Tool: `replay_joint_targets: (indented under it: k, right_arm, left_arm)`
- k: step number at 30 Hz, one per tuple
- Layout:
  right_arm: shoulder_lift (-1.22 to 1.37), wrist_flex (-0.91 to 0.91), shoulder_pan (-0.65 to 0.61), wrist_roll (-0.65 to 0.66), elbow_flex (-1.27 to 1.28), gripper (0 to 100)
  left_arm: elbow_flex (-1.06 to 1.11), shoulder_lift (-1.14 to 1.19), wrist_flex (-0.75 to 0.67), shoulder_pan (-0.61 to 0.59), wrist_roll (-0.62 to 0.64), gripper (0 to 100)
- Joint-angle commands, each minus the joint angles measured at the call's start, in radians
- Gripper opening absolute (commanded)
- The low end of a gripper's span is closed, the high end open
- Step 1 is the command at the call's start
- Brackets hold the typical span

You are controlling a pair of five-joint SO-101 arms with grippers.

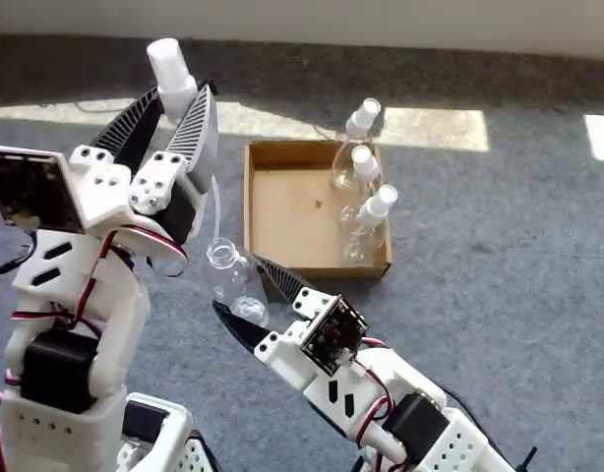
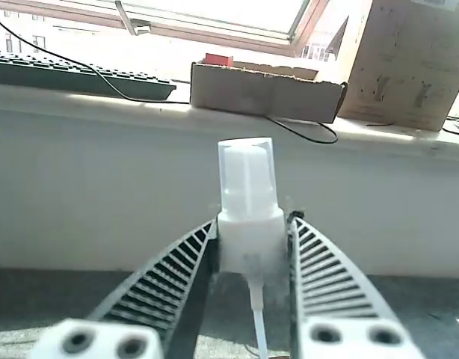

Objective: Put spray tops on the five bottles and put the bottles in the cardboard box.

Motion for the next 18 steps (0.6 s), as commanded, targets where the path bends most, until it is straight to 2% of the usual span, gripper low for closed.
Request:
replay_joint_targets:
  k: [1,10,14,18]
  right_arm:
    - [-0.012,0.001,-0.002,-0.011,-0.002,0.5]
    - [-0.012,0.001,-0.002,-0.011,-0.001,0.5]
    - [-0.012,0.01,-0.008,-0.011,-0.001,0.5]
    - [-0.019,0.07,-0.025,-0.011,-0.004,0.5]
  left_arm:
    - [-0.131,-0.019,0.1,0.01,0.015,12]
    - [-0.286,-0.018,0.273,0.015,0.086,12]
    - [-0.254,-0.016,0.273,0.008,0.086,12]
    - [-0.17,-0.016,0.173,0.008,0.086,12]
